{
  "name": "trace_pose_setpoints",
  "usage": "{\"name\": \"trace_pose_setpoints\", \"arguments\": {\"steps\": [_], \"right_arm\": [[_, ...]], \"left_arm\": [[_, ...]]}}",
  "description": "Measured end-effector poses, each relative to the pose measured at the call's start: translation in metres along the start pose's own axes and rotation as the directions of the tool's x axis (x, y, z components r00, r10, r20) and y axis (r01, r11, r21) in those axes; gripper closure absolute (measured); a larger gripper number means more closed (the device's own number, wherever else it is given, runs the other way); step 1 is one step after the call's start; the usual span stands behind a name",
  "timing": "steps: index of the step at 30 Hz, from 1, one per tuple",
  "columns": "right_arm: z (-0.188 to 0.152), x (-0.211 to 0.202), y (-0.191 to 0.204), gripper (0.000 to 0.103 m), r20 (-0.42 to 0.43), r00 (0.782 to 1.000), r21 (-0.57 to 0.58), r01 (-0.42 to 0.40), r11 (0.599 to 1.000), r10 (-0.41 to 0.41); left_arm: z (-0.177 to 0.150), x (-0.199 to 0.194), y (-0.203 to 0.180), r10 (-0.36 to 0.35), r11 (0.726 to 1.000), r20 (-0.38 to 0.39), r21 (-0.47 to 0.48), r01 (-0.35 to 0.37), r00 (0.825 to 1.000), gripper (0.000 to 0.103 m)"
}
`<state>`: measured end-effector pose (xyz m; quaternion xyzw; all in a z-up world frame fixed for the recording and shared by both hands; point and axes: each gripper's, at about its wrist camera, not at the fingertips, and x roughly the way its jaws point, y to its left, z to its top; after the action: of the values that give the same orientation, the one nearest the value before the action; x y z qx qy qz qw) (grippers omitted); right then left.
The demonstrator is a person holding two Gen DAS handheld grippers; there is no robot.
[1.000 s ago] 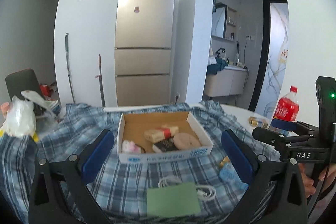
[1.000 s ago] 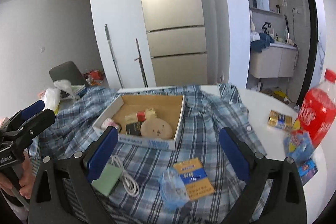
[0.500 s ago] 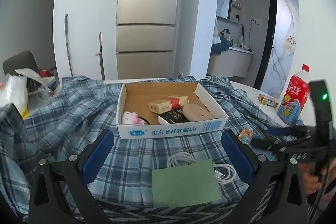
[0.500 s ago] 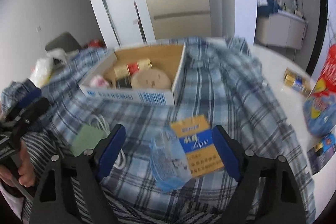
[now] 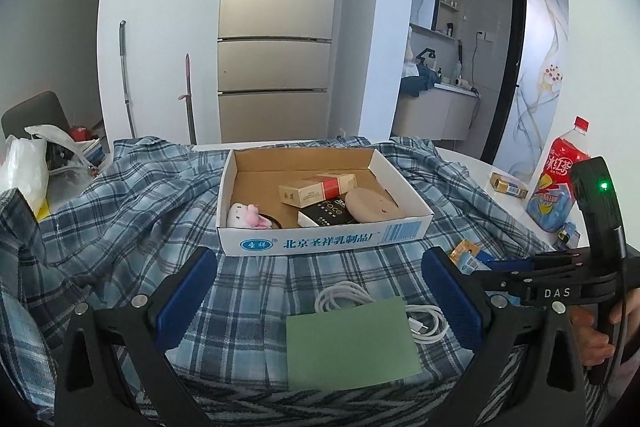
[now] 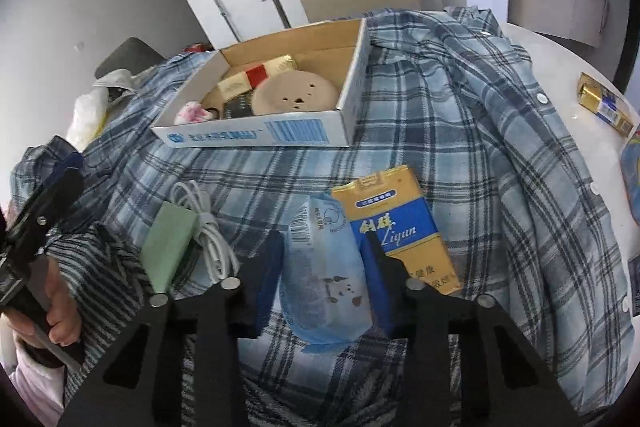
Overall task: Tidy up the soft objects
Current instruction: 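Lower the right gripper onto the blue translucent packet and close, then lower the left gripper onto the green card while the right holds the packet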
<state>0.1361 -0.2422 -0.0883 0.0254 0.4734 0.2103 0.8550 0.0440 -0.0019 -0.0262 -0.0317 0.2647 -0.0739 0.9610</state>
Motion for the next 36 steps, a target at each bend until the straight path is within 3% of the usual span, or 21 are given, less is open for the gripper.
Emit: {"name": "trace_pose_setpoints", "arguments": {"steps": [6,8,12,14,17,20,27,31,36], "right_arm": [[0.0,-0.003,0.01,0.08,-0.002,1.0,-0.055,-0.027,0.998,0.026],[0.0,-0.006,0.016,0.085,0.016,1.0,-0.075,0.01,0.997,-0.008],[0.002,-0.008,0.028,0.087,-0.002,1.0,-0.088,-0.013,0.996,0.013],[0.003,-0.006,0.036,0.087,-0.01,1.0,-0.104,0.016,0.994,-0.017],[0.006,-0.006,0.042,0.087,0.008,0.999,-0.097,0.04,0.994,-0.039],[0.007,-0.009,0.046,0.087,0.079,0.993,-0.113,0.096,0.989,-0.087],[0.005,-0.005,0.041,0.087,0.072,0.997,-0.097,0.032,0.995,-0.025],[0.004,-0.001,0.043,0.087,0.06,0.998,-0.108,0.037,0.993,-0.031],[0.004,-0.002,0.042,0.087,0.063,0.998,-0.108,0.037,0.993,-0.03]], "left_arm": [[0.0,-0.001,-0.002,0.0,1.0,0.009,0.01,0.0,1.0,0.0],[-0.001,-0.002,-0.003,0.001,1.0,0.013,0.02,-0.001,1.0,0.0],[-0.001,-0.004,-0.008,0.008,0.999,0.024,0.039,-0.009,1.0,0.0],[-0.002,-0.002,-0.009,0.015,0.999,0.011,0.043,-0.015,1.0,0.0],[-0.005,0.015,-0.009,0.019,0.999,-0.093,0.05,-0.014,0.995,0.0],[-0.009,0.029,-0.008,0.015,0.999,-0.177,0.049,-0.007,0.984,0.0],[-0.019,0.054,-0.013,-0.017,0.998,-0.306,0.057,0.036,0.952,0.0],[-0.024,0.065,-0.018,-0.015,0.996,-0.368,0.073,0.045,0.93,0.0],[-0.026,0.069,-0.019,-0.014,0.996,-0.388,0.081,0.049,0.921,0.0]]}}
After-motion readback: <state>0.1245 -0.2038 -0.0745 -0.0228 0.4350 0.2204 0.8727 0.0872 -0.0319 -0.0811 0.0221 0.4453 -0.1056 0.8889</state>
